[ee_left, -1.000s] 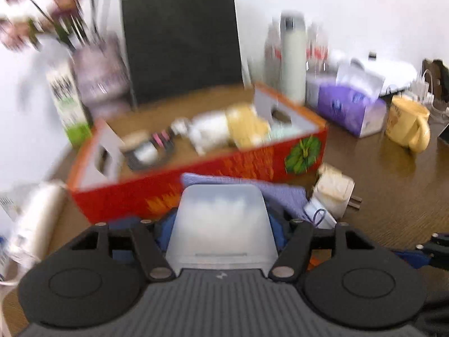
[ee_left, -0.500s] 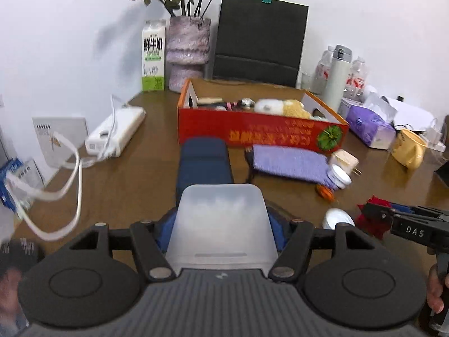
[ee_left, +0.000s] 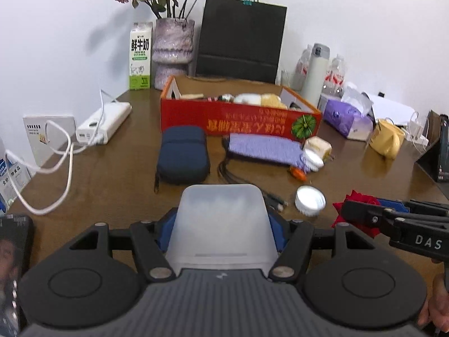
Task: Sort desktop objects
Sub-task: 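Carry the rose and bead container over the box and open both grippers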
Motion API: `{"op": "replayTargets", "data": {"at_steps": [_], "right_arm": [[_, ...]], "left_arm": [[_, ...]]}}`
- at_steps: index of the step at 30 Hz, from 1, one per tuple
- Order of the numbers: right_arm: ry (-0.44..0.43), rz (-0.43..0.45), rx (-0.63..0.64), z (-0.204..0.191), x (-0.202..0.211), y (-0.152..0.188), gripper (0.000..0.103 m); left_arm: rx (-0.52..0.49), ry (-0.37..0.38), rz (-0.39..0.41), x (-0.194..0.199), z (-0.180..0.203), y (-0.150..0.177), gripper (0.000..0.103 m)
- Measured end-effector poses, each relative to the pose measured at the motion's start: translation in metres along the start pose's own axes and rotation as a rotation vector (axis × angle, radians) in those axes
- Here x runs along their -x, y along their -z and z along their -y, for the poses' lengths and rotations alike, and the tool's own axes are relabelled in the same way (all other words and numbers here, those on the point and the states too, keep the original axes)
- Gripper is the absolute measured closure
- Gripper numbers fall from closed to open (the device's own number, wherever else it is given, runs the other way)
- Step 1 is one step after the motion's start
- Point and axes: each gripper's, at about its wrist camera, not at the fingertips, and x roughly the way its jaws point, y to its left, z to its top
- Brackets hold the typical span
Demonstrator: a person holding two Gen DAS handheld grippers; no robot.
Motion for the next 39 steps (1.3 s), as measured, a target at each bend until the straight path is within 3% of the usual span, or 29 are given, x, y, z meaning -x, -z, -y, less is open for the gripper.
{"op": "replayTargets", "data": {"at_steps": [5,9,12,15,20,23,27,29,34,39], "right_arm": [[-0.044,0.052,0.018,0.004,-0.01,-0.05,0.067],[-0.056,0.119,0.069,0.005,-0.031,-0.118,0.067],[-0.063,0.137,0.063,0.015,-0.064,-0.174,0.067],[-0.072,0.079,-0.015,0.033,-0.121,-0.228,0.067],[-0.064,-0.099,-0.166,0.065,-0.236,-0.274,0.067],[0.002,-0.185,-0.152,0.069,-0.303,-0.275,0.067],[0.085,-0.315,-0.11,0.067,-0.372,-0.256,0.061],[0.105,-0.333,-0.091,0.065,-0.384,-0.25,0.058],[0.091,-0.265,-0.11,0.068,-0.365,-0.261,0.052],[0.107,-0.221,-0.086,0.069,-0.32,-0.273,0.043]], "left_arm": [[0.008,0.047,0.059,-0.016,-0.011,-0.067,0.037],[-0.006,0.109,0.086,-0.048,-0.017,-0.156,0.037],[-0.009,0.125,0.019,-0.1,-0.019,-0.214,0.037],[-0.008,0.099,-0.072,-0.16,-0.023,-0.249,0.037],[-0.025,0.007,-0.211,-0.249,-0.031,-0.25,0.037],[-0.005,-0.004,-0.271,-0.282,-0.039,-0.238,0.037],[-0.061,0.037,-0.338,-0.301,-0.037,-0.222,0.037],[-0.066,0.037,-0.321,-0.3,-0.04,-0.224,0.037],[-0.003,0.023,-0.259,-0.284,-0.054,-0.248,0.033],[0.018,-0.014,-0.209,-0.253,-0.058,-0.258,0.019]]}}
